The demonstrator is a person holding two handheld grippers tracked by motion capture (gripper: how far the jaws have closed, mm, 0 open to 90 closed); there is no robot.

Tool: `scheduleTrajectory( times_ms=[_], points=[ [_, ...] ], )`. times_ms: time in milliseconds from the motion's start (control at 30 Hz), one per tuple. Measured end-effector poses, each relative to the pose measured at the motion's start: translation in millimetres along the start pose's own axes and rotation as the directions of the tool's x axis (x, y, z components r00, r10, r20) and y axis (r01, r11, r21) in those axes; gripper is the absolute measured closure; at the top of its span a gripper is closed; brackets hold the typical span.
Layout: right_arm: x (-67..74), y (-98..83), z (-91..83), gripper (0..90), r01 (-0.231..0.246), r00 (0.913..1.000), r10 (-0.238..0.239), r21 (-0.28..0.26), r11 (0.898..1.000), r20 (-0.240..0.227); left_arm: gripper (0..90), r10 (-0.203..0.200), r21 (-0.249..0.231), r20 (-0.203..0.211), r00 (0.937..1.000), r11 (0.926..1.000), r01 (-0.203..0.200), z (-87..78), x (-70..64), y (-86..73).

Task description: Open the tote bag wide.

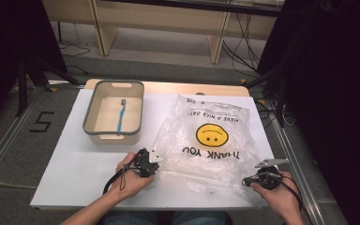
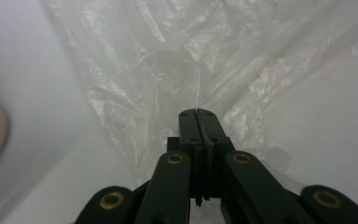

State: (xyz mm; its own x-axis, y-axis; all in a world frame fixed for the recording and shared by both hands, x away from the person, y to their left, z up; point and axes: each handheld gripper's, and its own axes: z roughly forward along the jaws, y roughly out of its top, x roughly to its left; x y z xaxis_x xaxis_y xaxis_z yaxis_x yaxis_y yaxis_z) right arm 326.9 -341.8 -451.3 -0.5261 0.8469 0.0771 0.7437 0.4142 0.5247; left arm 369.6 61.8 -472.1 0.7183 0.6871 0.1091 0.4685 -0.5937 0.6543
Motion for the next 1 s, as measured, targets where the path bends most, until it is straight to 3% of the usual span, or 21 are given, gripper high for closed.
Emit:
scheduleTrajectory(
  times_ms=[267, 500, 633, 1000],
  points=[
    [18.0, 5.7, 2.1, 90.0, -0.016, 0.9985, 0.014, -0.022, 1.0, -0.052, 89.6, -0.045, -0.048, -0.097, 0.9943, 0.998, 0.041, 2.7, 20.3, 8.1],
    [28.9, 9.3, 6.4, 90.0, -0.051, 0.9944, 0.047, -0.039, 0.998, -0.095, 89.6, -0.072, -0.072, -0.133, 0.9885, 0.9954, 0.062, 6.3, 32.4, 11.2],
    [34.0, 12.0, 10.1, 90.0, -0.044, 0.9936, 0.04, -0.037, 0.998, -0.105, 89.6, -0.093, -0.082, -0.153, 0.9837, 0.9933, 0.081, 10.4, 39.5, 12.8],
    [43.4, 20.1, 20.5, 88.1, -0.009, 0.9919, 0.005, -0.031, 0.999, -0.127, 89.5, -0.107, -0.106, -0.195, 0.975, 0.9905, 0.088, 15.4, 52.0, 18.5]
  ],
)
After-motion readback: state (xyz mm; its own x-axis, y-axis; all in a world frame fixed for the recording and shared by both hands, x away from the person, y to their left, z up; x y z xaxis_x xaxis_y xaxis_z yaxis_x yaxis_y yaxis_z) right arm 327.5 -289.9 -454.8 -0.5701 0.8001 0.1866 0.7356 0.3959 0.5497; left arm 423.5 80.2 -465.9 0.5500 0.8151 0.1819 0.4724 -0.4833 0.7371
